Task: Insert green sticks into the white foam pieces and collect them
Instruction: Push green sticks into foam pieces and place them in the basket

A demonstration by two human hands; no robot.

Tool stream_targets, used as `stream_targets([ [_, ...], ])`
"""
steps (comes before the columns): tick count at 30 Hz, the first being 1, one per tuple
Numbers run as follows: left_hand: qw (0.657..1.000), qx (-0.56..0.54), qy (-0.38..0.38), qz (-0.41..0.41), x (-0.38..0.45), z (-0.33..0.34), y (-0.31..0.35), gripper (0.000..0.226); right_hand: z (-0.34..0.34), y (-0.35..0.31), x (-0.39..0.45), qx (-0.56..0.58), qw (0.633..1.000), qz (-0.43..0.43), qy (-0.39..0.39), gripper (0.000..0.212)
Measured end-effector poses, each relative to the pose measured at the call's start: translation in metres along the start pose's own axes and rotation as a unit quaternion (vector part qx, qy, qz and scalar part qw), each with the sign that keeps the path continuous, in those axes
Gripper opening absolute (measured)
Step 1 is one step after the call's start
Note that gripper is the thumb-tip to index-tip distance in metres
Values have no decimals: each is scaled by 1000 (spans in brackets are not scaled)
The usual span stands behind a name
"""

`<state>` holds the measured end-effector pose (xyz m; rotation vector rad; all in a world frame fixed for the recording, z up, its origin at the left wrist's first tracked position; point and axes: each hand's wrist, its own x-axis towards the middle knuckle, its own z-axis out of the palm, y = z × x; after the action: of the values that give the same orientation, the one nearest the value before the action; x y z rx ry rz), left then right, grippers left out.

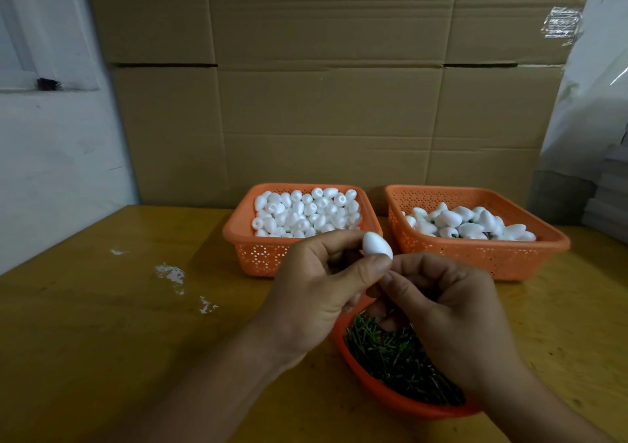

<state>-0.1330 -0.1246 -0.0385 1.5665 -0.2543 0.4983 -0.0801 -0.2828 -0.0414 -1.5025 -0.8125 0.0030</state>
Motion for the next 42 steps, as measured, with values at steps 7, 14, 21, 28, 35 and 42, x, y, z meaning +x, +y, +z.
stream_targets([
  [7, 999, 1, -9, 44, -1, 1, -1, 23, 1, -5, 0, 34, 999, 11, 1, 22],
  [14, 994, 68, 0, 80, -5, 7, 10, 18, 3, -11, -2, 55, 998, -13, 11, 22],
  [21, 974, 189, -5, 123, -10, 12, 24, 22, 5, -17, -6, 79, 996, -31, 1, 20],
  [28, 983, 147, -6, 106, -12, 11, 27, 10, 7, -18, -6, 117, 993, -28, -3, 19],
  [35, 994, 71, -19, 79, -9, 10, 16, 23, -1, -16, 0, 142, 989, 5, -27, 22],
  [42, 992, 115, 5, 52, -9, 6, -10, 48, -27, -5, 27, 99, 992, 39, 63, 19],
])
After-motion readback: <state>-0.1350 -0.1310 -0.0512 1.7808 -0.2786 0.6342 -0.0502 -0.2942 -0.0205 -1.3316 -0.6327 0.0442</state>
